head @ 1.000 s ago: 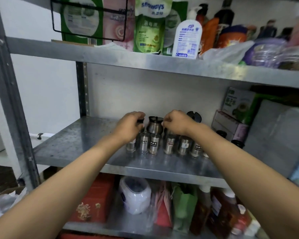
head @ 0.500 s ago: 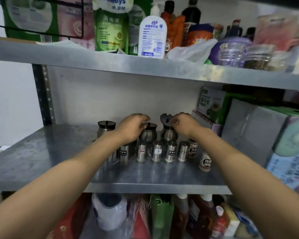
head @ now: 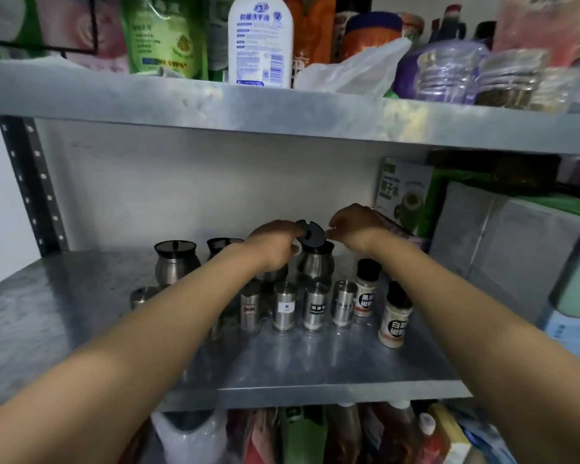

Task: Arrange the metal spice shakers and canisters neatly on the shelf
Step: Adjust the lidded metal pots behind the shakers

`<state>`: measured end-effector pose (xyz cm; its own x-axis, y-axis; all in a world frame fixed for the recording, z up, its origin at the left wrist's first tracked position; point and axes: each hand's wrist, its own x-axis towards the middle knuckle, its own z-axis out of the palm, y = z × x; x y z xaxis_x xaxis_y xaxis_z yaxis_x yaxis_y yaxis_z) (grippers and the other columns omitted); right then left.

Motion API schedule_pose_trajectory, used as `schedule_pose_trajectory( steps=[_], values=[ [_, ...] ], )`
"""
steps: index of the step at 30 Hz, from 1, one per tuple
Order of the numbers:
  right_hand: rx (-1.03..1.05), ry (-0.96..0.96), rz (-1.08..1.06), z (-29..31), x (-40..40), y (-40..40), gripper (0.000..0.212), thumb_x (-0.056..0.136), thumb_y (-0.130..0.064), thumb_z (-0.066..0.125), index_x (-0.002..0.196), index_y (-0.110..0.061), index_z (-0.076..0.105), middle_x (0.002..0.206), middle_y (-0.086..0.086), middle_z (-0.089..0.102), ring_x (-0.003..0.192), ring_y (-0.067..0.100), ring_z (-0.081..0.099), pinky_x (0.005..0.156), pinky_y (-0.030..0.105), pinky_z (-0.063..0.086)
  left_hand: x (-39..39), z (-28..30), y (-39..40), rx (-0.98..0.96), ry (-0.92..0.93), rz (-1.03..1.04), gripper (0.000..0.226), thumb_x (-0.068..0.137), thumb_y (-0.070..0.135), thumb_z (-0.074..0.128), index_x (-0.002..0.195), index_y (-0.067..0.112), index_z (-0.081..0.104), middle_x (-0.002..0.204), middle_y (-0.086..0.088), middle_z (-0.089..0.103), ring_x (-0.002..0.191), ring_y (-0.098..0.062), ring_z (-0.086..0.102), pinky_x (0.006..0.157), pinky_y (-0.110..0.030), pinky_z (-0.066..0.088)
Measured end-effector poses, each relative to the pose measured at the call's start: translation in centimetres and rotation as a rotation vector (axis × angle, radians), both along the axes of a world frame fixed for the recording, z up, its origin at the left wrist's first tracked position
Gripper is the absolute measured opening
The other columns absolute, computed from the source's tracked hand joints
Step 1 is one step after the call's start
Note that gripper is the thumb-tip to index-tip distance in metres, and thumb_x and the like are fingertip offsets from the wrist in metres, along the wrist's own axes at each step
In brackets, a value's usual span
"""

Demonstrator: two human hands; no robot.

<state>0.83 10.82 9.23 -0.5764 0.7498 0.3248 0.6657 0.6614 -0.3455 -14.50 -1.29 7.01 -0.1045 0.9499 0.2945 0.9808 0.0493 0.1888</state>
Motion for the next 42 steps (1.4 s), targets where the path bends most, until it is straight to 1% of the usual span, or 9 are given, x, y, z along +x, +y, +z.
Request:
schedule_pose_trajectory(
  steps=[6, 14, 20, 26, 28, 32, 36, 39, 42],
  values=[
    [-0.039, 0.060, 0.057, -0.4, -1.4, 1.4, 0.013, 0.084, -0.018, 0.067, 0.085, -0.010, 0.078, 0.092, 0.005, 0.075, 0.074, 0.012, 0.061, 0.061, 0.021, 0.045, -0.3, -0.9, 1.8, 0.003, -0.021, -0.015, 0.048, 0.096, 0.015, 0.049, 0.143, 0.017, 0.039, 0.148, -0.011, 0.041, 0.131, -0.030, 0.044, 0.105, -0.032, 0.036],
    [-0.162, 0.082, 0.042, 0.2, -2.3, 0.6, 0.017, 0.079, -0.003, 0.062, 0.081, 0.011, 0.071, 0.069, 0.020, 0.065, 0.059, 0.020, 0.058, 0.050, 0.023, 0.042, -0.8, -1.4, 2.4, -0.014, -0.036, -0.007, 0.048, 0.096, 0.017, 0.049, 0.143, 0.019, 0.039, 0.149, -0.010, 0.041, 0.130, -0.030, 0.045, 0.101, -0.029, 0.036],
    [-0.297, 0.085, 0.065, 1.0, -1.8, -1.2, 0.015, 0.080, -0.012, 0.073, 0.076, 0.002, 0.074, 0.067, 0.010, 0.072, 0.056, 0.015, 0.066, 0.042, 0.019, 0.046, -0.3, -0.8, 1.6, 0.016, -0.012, -0.023, 0.040, 0.094, 0.015, 0.052, 0.135, 0.016, 0.050, 0.142, -0.012, 0.049, 0.127, -0.032, 0.048, 0.101, -0.033, 0.039],
    [-0.333, 0.101, -0.124, 0.7, -0.9, -0.8, 0.016, 0.081, -0.011, 0.073, 0.069, -0.003, 0.067, 0.057, 0.009, 0.070, 0.040, 0.013, 0.061, 0.037, 0.018, 0.043, 0.6, -0.4, 1.3, -0.006, -0.036, -0.052, 0.035, 0.094, 0.018, 0.052, 0.129, 0.017, 0.056, 0.138, -0.009, 0.053, 0.123, -0.029, 0.051, 0.100, -0.032, 0.041],
    [-0.283, 0.065, -0.211, 0.2, -0.4, -0.4, 0.017, 0.078, -0.015, 0.076, 0.075, -0.003, 0.064, 0.067, 0.012, 0.071, 0.047, 0.018, 0.065, 0.044, 0.021, 0.049, 1.1, -0.5, 1.6, -0.047, -0.045, -0.059, 0.033, 0.094, 0.016, 0.051, 0.126, 0.018, 0.058, 0.135, -0.007, 0.055, 0.120, -0.027, 0.052, 0.097, -0.030, 0.041],
    [-0.108, -0.114, -0.269, -1.1, 0.1, -0.4, 0.039, 0.075, -0.024, 0.078, 0.105, -0.007, 0.061, 0.105, 0.012, 0.066, 0.096, 0.029, 0.066, 0.077, 0.030, 0.053, 1.8, -0.7, 1.8, -0.138, -0.046, -0.053, 0.026, 0.094, 0.019, 0.047, 0.112, 0.016, 0.065, 0.123, -0.009, 0.061, 0.108, -0.028, 0.057, 0.095, -0.037, 0.047],
    [-0.079, -0.112, -0.201, -1.0, -0.3, 0.1, 0.025, 0.078, -0.018, 0.074, 0.102, -0.011, 0.071, 0.107, 0.009, 0.071, 0.094, 0.027, 0.067, 0.083, 0.033, 0.055, 1.8, -0.9, 1.9, -0.224, -0.015, -0.026, 0.031, 0.092, 0.037, 0.044, 0.112, 0.026, 0.064, 0.122, -0.005, 0.060, 0.107, -0.028, 0.056, 0.097, -0.043, 0.047],
    [-0.134, -0.120, -0.089, -0.8, -0.4, 0.4, 0.020, 0.079, -0.012, 0.074, 0.098, -0.015, 0.075, 0.107, 0.005, 0.072, 0.098, 0.023, 0.066, 0.087, 0.032, 0.055, 1.7, -0.9, 2.2, -0.231, -0.001, -0.030, 0.027, 0.094, 0.029, 0.045, 0.112, 0.027, 0.066, 0.122, -0.007, 0.060, 0.107, -0.029, 0.057, 0.097, -0.044, 0.047],
    [-0.212, -0.143, 0.016, -1.2, -0.5, 0.5, 0.020, 0.078, -0.006, 0.073, 0.097, -0.010, 0.078, 0.102, 0.007, 0.074, 0.089, 0.016, 0.065, 0.076, 0.026, 0.051, 1.6, -0.7, 2.4, -0.221, -0.040, -0.047, 0.028, 0.095, 0.022, 0.047, 0.114, 0.025, 0.068, 0.124, -0.006, 0.062, 0.108, -0.029, 0.057, 0.098, -0.042, 0.047]
  ],
)
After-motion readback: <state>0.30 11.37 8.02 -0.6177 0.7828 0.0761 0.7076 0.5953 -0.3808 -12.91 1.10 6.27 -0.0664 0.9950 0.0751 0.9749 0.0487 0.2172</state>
